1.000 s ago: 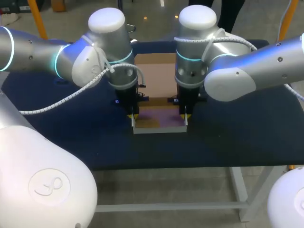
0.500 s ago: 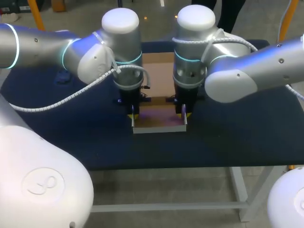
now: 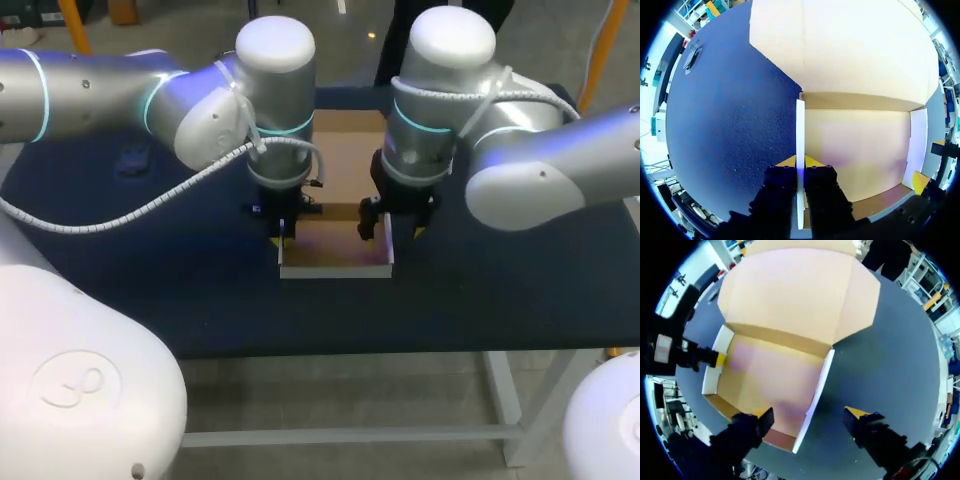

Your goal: Assemble the packaging by folding the flat box into shape, placing the metal phone stand inside, and closing the box properly

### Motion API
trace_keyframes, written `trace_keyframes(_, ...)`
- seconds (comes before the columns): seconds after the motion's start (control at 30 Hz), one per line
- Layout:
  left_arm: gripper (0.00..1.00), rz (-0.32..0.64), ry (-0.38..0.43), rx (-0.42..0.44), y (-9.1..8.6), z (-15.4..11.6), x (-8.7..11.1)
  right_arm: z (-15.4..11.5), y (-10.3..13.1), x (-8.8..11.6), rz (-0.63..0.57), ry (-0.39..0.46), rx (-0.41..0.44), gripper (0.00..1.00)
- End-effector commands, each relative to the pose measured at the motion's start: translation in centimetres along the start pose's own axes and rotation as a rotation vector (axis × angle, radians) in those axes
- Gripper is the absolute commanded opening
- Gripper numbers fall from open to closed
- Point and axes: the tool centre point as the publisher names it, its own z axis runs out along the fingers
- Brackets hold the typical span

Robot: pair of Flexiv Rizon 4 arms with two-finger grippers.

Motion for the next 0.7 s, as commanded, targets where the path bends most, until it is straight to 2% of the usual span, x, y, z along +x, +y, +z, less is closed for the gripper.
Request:
trace_keyframes(0.03, 0.0, -0.002, -0.059, 0.008, 0.0, -0.2, 0.1, -2.3, -2.3, -1.4, -0.094, 0.094, -0.117, 1.0)
trace_keyframes(0.4, 0.0, 0.001, -0.043, 0.017, 0.1, -0.1, -0.6, -5.3, -3.8, -2.6, -0.33, 0.195, -0.247, 1.0)
trace_keyframes(0.7, 0.0, 0.001, -0.029, 0.018, 0.0, -0.1, -0.9, -6.9, -5.2, -3.8, -0.474, 0.263, -0.332, 1.0)
